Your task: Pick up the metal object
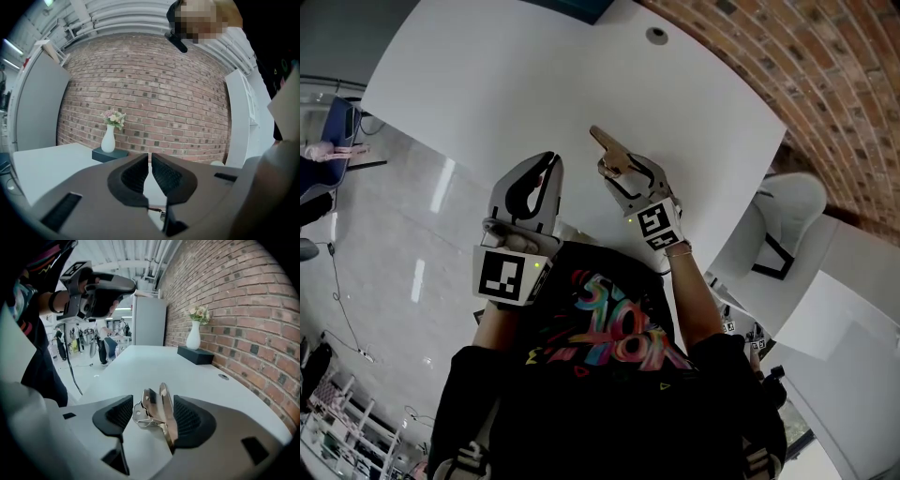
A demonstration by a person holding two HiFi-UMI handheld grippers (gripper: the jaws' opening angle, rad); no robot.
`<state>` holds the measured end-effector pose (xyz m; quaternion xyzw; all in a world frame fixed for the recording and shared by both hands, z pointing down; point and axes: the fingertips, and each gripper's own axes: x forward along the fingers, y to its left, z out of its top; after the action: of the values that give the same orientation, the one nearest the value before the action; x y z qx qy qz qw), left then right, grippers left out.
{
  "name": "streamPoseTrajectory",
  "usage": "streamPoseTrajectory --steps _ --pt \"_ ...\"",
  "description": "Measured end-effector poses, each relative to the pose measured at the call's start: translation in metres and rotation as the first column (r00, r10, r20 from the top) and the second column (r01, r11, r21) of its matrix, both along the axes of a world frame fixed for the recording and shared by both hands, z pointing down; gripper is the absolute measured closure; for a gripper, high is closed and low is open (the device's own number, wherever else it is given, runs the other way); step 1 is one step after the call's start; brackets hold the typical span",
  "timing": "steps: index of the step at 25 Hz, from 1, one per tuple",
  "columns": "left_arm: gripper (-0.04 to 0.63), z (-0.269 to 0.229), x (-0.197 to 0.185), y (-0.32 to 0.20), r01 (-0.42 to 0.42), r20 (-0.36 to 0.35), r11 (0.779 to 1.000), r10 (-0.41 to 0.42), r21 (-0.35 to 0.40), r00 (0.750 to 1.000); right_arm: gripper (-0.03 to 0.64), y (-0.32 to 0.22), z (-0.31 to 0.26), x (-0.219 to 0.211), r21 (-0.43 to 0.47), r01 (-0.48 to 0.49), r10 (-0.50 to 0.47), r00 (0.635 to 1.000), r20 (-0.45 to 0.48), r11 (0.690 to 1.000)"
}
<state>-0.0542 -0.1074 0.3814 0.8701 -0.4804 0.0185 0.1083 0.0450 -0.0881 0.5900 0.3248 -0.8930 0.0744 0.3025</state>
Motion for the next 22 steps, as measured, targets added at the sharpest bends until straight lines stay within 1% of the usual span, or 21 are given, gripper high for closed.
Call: streamPoseTrajectory --steps 4,7,13,14,18,22 --pt "0.555 0.006 -0.005 0.000 0.022 0.023 0.999 -0.021 -0.032 1.000 0.348 -0.007 0.014 0.000 0.022 -0.019 0.020 0.999 -0.034 1.000" --pt "0.555 0.007 -0.008 0.000 0.025 0.020 0.999 -0.025 -0.028 0.999 0.350 -0.011 0.022 0.000 0.027 -0.022 0.024 0.997 -0.071 0.999" --pt "0.555 0.010 -0.017 0.001 0.041 0.038 0.998 -0.040 -0.039 0.998 0.353 -0.022 0.030 0.000 0.046 -0.049 0.054 0.993 -0.107 0.998" --pt "0.555 0.010 -0.017 0.002 0.042 0.037 0.998 -0.041 -0.040 0.998 0.384 -0.022 0.031 -0.001 0.053 -0.042 0.048 0.992 -0.119 0.998" --pt "0.555 0.009 -0.018 0.002 0.047 0.035 0.998 -0.045 -0.049 0.998 0.448 -0.021 0.032 -0.002 0.085 -0.002 0.017 0.984 -0.175 0.996" --pt "0.555 0.014 -0.018 0.004 0.049 0.047 0.997 -0.046 -0.064 0.998 0.464 -0.020 0.031 -0.003 0.088 0.016 0.001 0.982 -0.189 0.996"
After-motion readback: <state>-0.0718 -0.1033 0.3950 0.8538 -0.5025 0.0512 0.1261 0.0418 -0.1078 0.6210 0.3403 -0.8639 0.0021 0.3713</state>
